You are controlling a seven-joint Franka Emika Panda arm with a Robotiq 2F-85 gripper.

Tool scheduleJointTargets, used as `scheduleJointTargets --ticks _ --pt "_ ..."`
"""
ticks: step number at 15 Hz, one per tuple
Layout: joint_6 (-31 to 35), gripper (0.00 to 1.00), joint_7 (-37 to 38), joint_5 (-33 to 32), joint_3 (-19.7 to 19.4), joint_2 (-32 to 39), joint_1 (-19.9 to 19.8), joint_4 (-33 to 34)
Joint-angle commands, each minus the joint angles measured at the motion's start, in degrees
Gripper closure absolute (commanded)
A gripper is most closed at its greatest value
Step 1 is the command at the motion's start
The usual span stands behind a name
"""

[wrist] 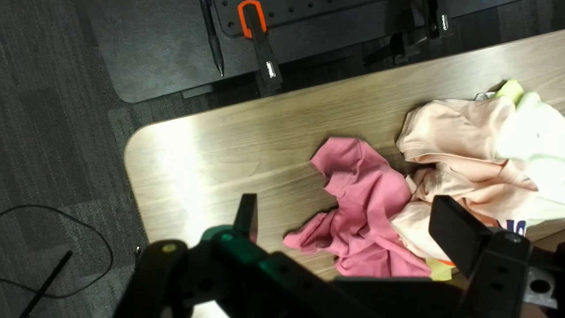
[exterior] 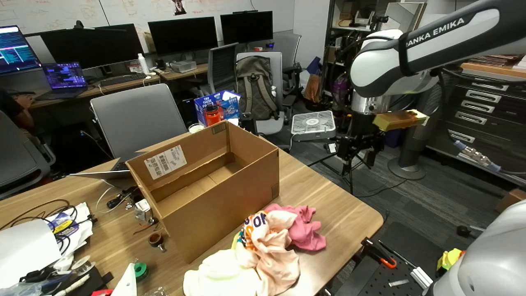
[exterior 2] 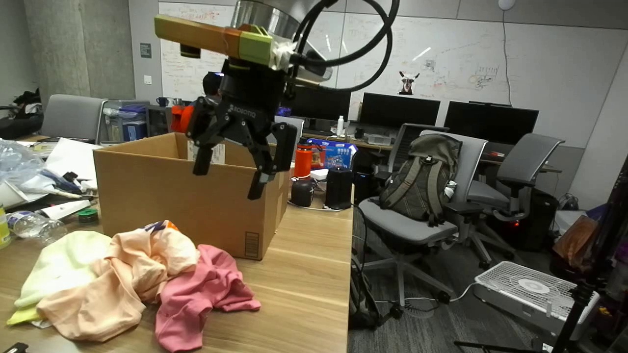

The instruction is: Put two of the cloths into the box.

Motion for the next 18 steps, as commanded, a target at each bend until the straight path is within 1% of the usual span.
scheduleJointTargets --ticks 1,5,9,12,15,17,18 --pt "4.36 0.00 0.41 -0.19 2.96 0.75 0.62 -0.45" --pt "12.06 0.00 1.03 0.56 6.93 4.75 3.63 -0.69" --pt "22.42 0.00 3.89 0.74 10.94 13.60 6.92 1.20" --pt "28.49 0.00 6.81 1.23 13.26 19.56 8.79 3.01" --pt "31.57 0.00 9.23 1.42 14.61 24.13 9.99 5.07" --pt "32.25 0.00 10.61 1.08 15.23 26.09 10.46 6.73" --pt "31.58 0.00 11.51 0.67 15.36 26.71 10.59 7.75"
